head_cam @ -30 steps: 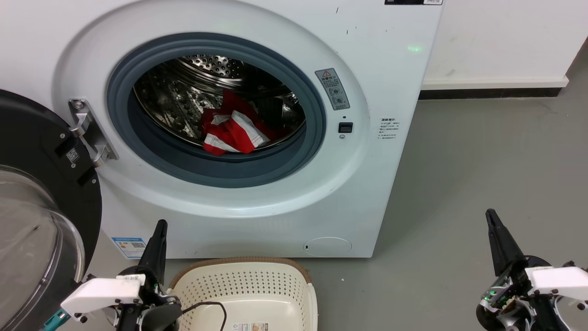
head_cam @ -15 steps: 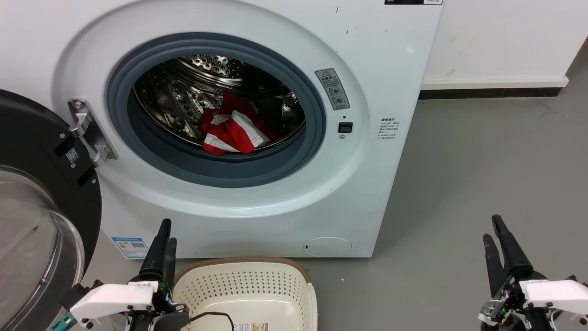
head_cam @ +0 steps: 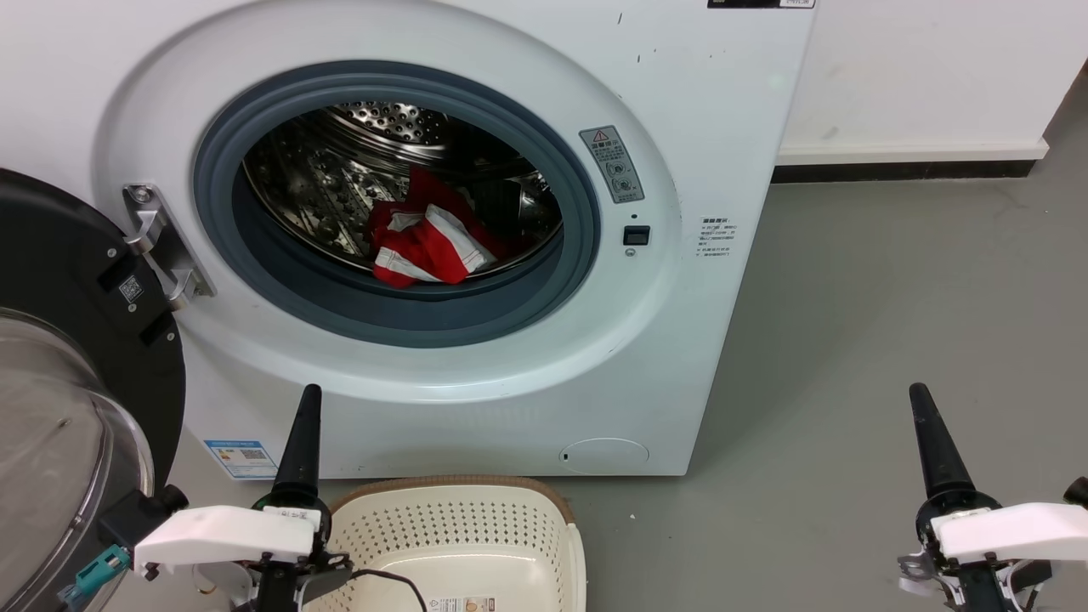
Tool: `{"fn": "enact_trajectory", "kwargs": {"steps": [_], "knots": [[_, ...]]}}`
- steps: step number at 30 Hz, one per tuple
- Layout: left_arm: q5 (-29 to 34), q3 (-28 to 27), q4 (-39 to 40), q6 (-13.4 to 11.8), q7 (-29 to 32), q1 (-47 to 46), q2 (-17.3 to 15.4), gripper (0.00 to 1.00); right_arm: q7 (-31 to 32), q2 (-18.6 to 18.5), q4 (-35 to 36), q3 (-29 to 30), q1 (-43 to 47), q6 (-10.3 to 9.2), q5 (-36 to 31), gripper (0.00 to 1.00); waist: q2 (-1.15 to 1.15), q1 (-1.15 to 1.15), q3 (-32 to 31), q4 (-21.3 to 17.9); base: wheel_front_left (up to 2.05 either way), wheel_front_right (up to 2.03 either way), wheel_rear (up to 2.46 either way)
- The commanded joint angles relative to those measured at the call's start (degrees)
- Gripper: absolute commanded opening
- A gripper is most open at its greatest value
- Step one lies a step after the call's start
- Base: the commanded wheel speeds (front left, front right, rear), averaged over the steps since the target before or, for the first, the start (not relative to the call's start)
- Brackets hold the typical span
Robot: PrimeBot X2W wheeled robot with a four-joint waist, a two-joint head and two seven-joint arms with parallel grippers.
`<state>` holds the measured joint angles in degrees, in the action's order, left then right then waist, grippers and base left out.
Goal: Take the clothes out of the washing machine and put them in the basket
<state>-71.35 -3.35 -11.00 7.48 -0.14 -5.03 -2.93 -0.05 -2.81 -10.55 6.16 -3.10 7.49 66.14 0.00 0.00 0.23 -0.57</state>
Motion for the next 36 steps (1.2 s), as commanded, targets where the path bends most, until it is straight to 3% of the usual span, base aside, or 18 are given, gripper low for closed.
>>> {"fn": "enact_trajectory", "kwargs": {"steps": [1,20,36], "knots": [[3.03,0.26,1.25,0.01,-0.60,-1.69,-0.23,1.00,-0.66,-0.14,1.69,-0.20,-0.04,0.00,-3.52,1.00,0.00,0.00,0.00,-0.03,0.00,0.00,0.00],[27.64,2.49,1.57,-1.47,-4.52,-1.92,-3.37,1.00,-2.30,-0.14,5.18,-1.26,2.41,0.00,-24.90,1.00,0.00,0.00,-0.18,-0.60,0.00,0.00,0.00],[38.67,5.46,0.63,-3.82,-7.16,-1.87,-5.44,1.00,-3.17,-0.14,7.58,-1.20,3.72,0.00,-37.57,1.00,0.00,0.00,-0.44,-0.70,0.00,0.00,0.00]]}}
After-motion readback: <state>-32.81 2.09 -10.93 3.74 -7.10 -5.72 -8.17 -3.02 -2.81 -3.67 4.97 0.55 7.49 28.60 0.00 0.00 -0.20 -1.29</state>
